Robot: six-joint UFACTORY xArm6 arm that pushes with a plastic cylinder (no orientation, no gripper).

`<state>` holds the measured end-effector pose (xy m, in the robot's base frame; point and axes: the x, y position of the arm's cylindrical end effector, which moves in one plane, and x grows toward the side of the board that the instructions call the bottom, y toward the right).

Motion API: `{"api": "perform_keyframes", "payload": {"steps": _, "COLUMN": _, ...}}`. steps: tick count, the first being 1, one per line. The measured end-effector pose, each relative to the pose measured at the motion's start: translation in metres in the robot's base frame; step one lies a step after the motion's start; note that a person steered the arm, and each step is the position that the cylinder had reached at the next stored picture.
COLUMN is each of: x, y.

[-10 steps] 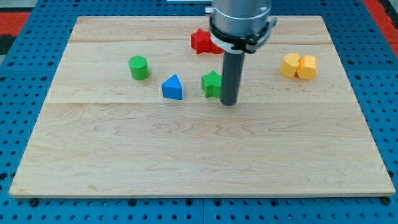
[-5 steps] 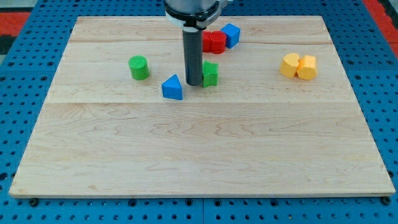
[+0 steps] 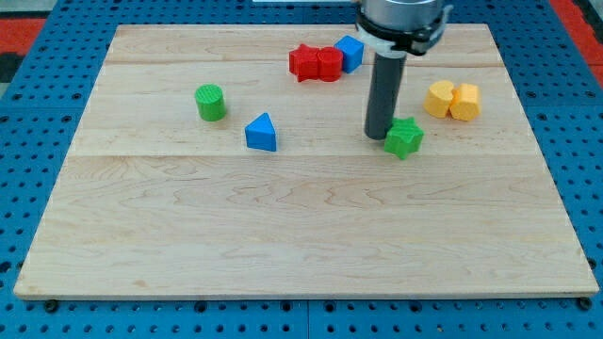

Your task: Push the green star towards the yellow heart

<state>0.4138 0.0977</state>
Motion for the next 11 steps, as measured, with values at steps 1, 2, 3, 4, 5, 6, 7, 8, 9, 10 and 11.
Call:
{"api": "perform_keyframes", "payload": {"steps": 1, "x": 0.020, "y": -0.019}}
{"api": "perform_keyframes", "payload": {"steps": 2, "x": 0.040, "y": -0.024}}
{"api": "perform_keyframes", "payload": {"steps": 3, "x": 0.037, "y": -0.003}}
{"api": "perform_keyframes", "payload": {"steps": 4, "x": 0.012, "y": 0.039}}
{"api": "perform_keyframes", "payload": {"steps": 5, "x": 0.011, "y": 0.044}}
{"api": "perform_keyframes", "payload": {"steps": 6, "x": 0.015, "y": 0.044}}
{"api": "perform_keyframes", "payload": {"steps": 7, "x": 0.054, "y": 0.002}}
{"api": "perform_keyframes", "payload": {"steps": 8, "x": 0.098, "y": -0.080}}
{"api": "perform_keyframes", "payload": {"steps": 9, "x": 0.086, "y": -0.190}}
{"api": "perform_keyframes", "payload": {"steps": 10, "x": 0.020, "y": -0.228}}
{"api": "perform_keyframes", "payload": {"steps": 11, "x": -0.020, "y": -0.269}}
